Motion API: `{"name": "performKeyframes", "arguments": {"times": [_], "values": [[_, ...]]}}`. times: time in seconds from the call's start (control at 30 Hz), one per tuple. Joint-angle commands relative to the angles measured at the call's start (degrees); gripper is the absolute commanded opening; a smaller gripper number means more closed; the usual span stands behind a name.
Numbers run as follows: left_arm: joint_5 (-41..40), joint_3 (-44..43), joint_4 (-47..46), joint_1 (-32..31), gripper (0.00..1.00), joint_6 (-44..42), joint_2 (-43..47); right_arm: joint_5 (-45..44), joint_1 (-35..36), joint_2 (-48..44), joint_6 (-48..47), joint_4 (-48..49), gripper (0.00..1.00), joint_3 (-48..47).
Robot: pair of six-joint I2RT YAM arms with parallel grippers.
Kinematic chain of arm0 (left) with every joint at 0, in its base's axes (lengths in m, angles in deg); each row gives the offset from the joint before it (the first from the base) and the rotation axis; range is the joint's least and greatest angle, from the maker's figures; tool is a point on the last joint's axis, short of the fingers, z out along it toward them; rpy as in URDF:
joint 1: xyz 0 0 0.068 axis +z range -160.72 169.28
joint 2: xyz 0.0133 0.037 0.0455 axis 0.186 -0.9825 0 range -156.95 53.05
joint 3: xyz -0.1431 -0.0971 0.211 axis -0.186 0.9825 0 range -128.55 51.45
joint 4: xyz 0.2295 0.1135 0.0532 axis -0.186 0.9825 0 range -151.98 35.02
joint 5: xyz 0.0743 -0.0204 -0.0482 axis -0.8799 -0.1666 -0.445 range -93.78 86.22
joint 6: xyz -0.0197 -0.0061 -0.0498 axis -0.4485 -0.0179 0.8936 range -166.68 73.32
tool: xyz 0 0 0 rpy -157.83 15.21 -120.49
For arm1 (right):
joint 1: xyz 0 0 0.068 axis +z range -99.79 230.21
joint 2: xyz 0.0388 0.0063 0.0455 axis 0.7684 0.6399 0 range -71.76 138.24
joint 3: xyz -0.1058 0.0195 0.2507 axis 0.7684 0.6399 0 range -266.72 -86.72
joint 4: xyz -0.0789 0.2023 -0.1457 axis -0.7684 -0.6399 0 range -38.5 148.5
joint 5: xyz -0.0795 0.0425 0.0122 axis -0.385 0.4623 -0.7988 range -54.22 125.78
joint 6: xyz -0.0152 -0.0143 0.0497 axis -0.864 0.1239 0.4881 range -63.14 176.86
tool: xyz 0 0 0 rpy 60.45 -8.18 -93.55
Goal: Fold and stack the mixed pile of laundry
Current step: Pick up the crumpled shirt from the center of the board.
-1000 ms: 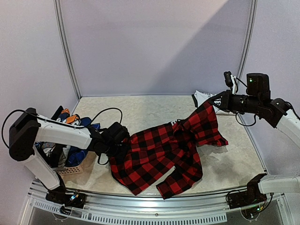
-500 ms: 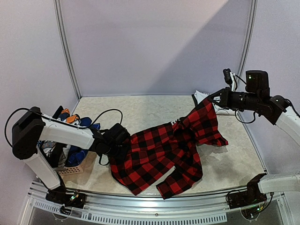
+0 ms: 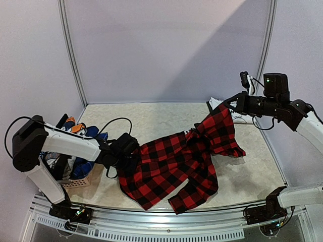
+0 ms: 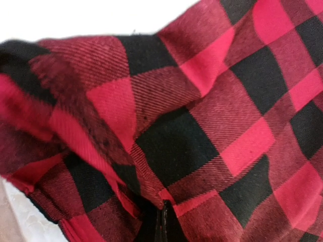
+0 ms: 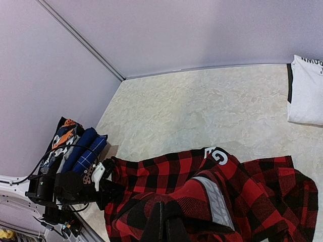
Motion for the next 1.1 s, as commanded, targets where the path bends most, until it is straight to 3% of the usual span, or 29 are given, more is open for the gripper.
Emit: {"name": "performKeyframes", "arguments": {"times": [0.0,0.63,1.07], "values": [[-0.1,0.1,0.7,0.0,0.00,-1.1,5.0,-2.6,-0.2,-0.7,-1.5,-1.8,0.00,-3.0],[-11.2,-8.3,20.9,-5.0,0.00,-4.3,34.1,-3.1,-0.2,-11.5,-3.7,-6.9,0.00,-12.2],[-10.4,-26.4,23.5,-8.2,0.00,-12.0,40.2,5.4,-0.2,-11.8,-6.1,-9.6,0.00,-30.2]]}}
